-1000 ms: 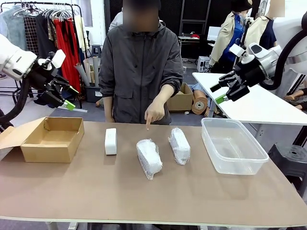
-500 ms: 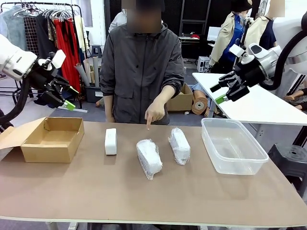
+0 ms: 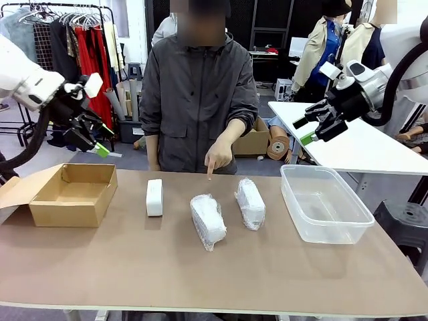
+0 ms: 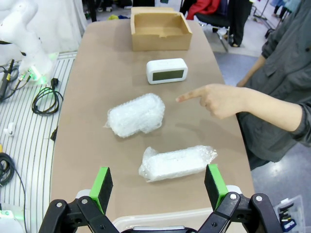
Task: Separate and place wrapped and unwrapped clocks.
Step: Pick up the Digital clock indicated by the person.
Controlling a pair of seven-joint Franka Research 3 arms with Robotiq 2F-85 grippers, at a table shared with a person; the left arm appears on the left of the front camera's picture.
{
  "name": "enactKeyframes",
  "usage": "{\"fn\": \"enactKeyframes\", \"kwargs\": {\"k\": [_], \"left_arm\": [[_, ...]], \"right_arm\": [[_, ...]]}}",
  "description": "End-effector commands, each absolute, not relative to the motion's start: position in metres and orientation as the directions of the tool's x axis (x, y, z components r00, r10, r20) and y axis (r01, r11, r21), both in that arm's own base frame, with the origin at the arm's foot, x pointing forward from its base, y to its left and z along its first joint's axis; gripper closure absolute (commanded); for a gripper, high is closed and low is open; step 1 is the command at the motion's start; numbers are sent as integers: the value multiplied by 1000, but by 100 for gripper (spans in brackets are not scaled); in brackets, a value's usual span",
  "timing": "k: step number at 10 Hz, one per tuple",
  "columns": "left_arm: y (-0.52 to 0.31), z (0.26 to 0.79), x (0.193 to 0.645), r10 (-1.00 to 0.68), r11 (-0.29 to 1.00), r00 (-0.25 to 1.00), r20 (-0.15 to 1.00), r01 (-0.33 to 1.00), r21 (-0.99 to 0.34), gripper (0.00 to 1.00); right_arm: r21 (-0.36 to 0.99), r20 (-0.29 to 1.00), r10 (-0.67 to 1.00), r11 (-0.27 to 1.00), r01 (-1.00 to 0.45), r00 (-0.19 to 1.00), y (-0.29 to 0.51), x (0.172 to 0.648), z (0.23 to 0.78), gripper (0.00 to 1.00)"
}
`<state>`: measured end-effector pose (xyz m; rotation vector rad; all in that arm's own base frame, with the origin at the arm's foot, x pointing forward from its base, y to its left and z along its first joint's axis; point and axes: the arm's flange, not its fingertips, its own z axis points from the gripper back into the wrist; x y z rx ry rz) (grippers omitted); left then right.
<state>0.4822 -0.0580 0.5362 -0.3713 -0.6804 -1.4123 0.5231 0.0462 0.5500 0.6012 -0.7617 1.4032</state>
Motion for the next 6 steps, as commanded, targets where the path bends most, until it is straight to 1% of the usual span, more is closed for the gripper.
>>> {"fn": "enactKeyframes", "kwargs": {"k": [1, 3, 5, 6], "left_arm": [[-88, 554, 473, -794, 239, 127, 594, 964, 114, 0], [-124, 563, 471, -776, 364, 257, 575, 928, 77, 0], [-155, 561, 468, -759, 392, 285, 585, 918, 63, 0], [-169, 560, 467, -764, 376, 261, 590, 923, 79, 0]], "right_arm": [[-68, 770, 638, 89, -994, 4, 47, 522, 552, 0], [-68, 770, 638, 89, -994, 4, 47, 522, 552, 0], [-68, 770, 638, 89, -994, 4, 47, 522, 552, 0], [-68, 770, 638, 89, -994, 4, 47, 522, 552, 0]]}}
